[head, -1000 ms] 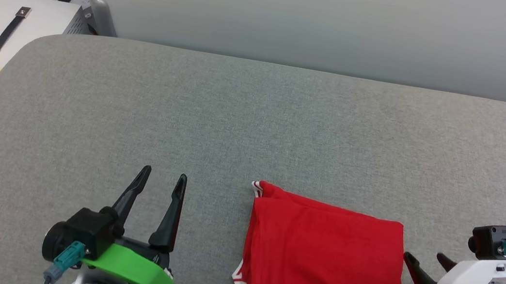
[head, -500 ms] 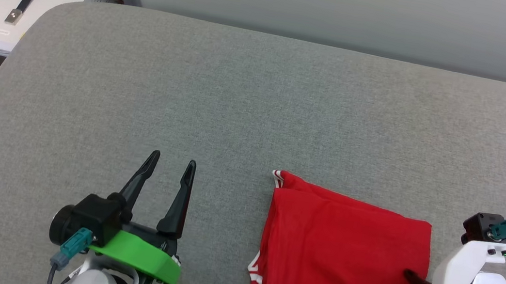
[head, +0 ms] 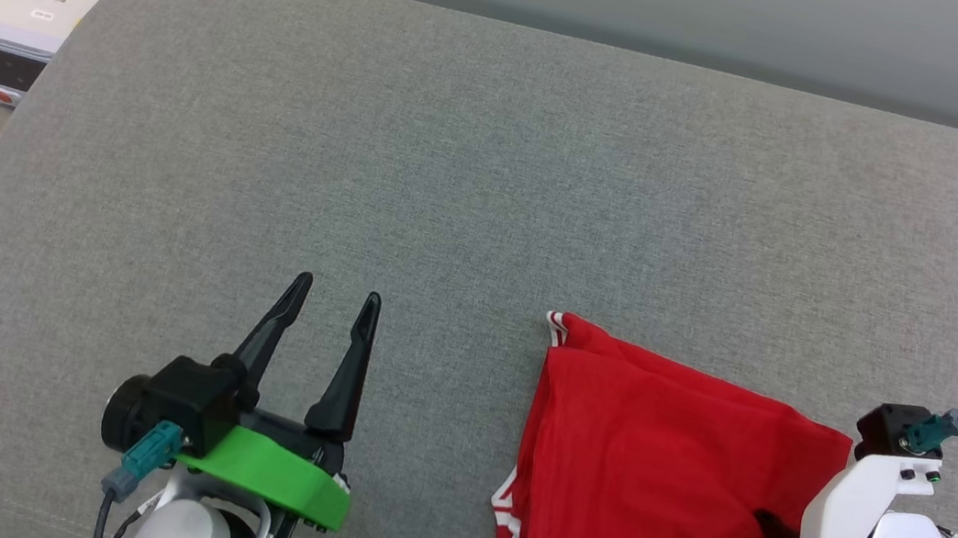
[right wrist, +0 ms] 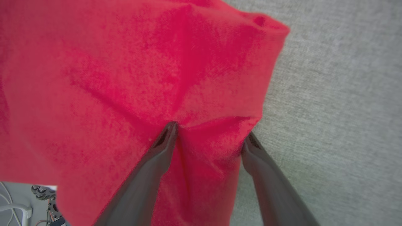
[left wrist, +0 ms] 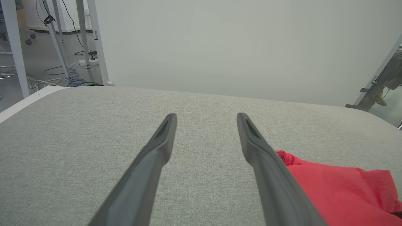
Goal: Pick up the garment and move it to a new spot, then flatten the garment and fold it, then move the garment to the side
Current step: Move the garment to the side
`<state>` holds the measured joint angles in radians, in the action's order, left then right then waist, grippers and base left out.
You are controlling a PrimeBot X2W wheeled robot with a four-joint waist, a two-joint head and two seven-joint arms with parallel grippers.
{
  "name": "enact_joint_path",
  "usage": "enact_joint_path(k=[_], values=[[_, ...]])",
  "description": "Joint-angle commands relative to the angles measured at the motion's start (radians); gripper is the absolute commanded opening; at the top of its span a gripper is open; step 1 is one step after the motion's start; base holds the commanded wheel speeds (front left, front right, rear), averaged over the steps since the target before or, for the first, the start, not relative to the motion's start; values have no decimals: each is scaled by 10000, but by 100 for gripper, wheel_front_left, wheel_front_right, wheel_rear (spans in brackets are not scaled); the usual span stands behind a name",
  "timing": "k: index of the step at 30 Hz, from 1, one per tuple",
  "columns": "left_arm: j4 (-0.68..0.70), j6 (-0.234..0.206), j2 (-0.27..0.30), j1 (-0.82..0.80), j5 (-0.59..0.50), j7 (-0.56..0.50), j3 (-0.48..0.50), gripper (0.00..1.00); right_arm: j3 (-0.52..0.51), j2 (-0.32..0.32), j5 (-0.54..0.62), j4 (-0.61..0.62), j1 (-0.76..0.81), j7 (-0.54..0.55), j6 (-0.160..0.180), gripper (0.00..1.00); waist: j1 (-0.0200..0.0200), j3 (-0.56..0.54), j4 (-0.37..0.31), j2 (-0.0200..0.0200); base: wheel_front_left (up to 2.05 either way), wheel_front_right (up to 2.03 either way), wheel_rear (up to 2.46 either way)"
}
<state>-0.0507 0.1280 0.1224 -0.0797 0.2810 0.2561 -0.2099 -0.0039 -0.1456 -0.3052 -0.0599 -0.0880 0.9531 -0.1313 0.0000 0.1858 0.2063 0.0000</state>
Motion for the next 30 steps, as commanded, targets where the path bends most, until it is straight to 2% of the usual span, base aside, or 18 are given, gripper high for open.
enact_joint_path(k=[1, 2, 11, 17, 23, 24, 25, 30], values=[[-4, 27, -64, -212, -89, 57, 23, 100, 322, 44, -31, -396, 106, -14, 6, 7, 0, -12, 3, 0, 0, 0, 0], [-30, 27, -67, -201, -92, 57, 35, 100, 485, -24, -88, -505, 106, -188, 6, 0, 0, -56, -10, 0, 0, 0, 0], [-70, 27, -30, -75, -62, 57, 13, 100, 1091, -860, 228, -286, -351, -1427, 6, 0, 0, -382, -429, 0, 0, 0, 0], [-46, 27, 56, -59, -26, 57, -170, 100, 2109, -2063, 593, 331, -768, -1916, 6, 0, 0, -392, -1229, 0, 0, 0, 0], [16, 27, 147, -222, -93, 57, -510, 100, 3320, -3877, 680, 995, -1393, -1985, 6, 0, 0, -53, -2395, 0, 0, 0, 0], [76, 27, 193, -379, -144, 57, -694, 100, 3680, -4665, 695, 1118, -1694, -2084, 6, 0, 0, 216, -2806, 0, 0, 0, 0], [103, 27, 221, -471, -170, 57, -788, 100, 3856, -5058, 691, 1142, -1841, -2167, 6, 0, 0, 371, -3008, 0, 0, 0, 0], [229, 27, 381, -928, -348, 57, -1266, 100, 4337, -6532, 738, 941, -2449, -2837, 6, 0, 0, 1113, -3763, 0, 0, 0, 0]])
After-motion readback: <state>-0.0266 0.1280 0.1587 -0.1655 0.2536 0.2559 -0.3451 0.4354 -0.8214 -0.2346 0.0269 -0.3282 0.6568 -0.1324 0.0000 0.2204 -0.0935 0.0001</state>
